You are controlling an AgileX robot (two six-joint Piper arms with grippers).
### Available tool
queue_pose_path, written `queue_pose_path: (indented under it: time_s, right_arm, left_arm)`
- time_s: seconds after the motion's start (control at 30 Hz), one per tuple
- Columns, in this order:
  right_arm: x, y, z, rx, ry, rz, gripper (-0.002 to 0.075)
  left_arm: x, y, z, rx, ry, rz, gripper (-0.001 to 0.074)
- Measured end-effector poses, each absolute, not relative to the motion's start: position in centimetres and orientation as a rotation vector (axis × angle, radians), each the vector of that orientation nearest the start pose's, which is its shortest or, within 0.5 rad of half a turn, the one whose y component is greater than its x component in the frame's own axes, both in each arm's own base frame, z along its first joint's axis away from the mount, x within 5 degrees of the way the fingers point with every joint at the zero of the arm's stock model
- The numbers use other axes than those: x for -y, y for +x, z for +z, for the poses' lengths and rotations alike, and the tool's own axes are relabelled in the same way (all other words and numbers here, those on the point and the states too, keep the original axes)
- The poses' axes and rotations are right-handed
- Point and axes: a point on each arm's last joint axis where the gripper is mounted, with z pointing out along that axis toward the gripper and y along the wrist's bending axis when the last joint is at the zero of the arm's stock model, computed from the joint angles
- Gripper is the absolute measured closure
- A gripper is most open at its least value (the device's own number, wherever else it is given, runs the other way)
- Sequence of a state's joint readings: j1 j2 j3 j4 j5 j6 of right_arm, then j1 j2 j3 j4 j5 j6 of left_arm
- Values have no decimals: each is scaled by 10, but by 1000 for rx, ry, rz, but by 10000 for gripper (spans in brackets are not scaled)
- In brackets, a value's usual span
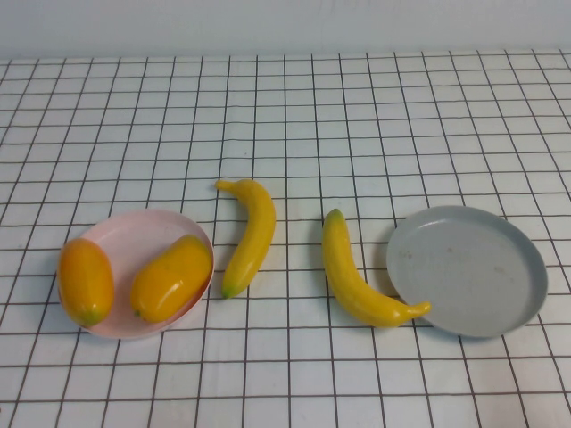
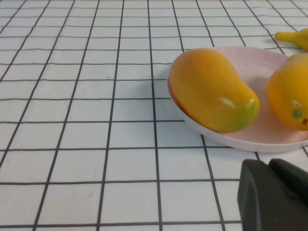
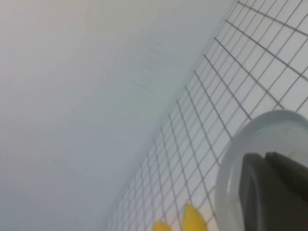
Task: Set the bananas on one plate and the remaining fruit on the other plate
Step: Put another type of fruit in the right plate
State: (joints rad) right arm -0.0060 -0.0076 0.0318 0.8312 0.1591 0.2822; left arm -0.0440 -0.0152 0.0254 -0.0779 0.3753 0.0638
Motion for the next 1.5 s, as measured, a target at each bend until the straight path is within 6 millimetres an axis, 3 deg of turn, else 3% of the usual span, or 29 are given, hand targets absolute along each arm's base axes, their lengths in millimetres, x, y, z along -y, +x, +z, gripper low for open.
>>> queue_pose_path:
  time_s: [0.07, 0.27, 0.57, 0.77, 0.87, 1.07, 1.2, 1.33, 1.5]
  right_arm:
    - [-10, 57, 195, -1467, 827, 955, 742]
    - [-8, 57, 197, -1489, 673, 795, 743]
    - [4, 57, 205, -1361, 669, 660, 742]
    - [-5, 57, 202, -1481, 543, 630, 742]
    - [-11, 64, 215, -1623, 453, 601, 742]
    - [-24, 111, 257, -2031, 198, 507, 742]
    - [-31, 155, 285, -2148, 186, 592, 742]
    - [-37, 198, 293, -2268, 168, 670, 742]
    - [-53, 251, 305, -2513, -164, 646, 742]
  left_arm:
    - [5, 52, 172, -1868, 53, -63, 738]
    - [5, 52, 172, -1868, 53, -63, 738]
    - [5, 52, 172, -1868, 53, -63, 738]
    - [5, 52, 172, -1868, 53, -63, 738]
    - [5, 52, 172, -1868, 53, -63, 738]
    - [5, 52, 172, -1868, 53, -63, 738]
    - [5, 52, 172, -1868, 53, -63, 738]
    - [5, 52, 172, -1868, 53, -63, 738]
    - [5, 52, 172, -1868, 54, -62, 738]
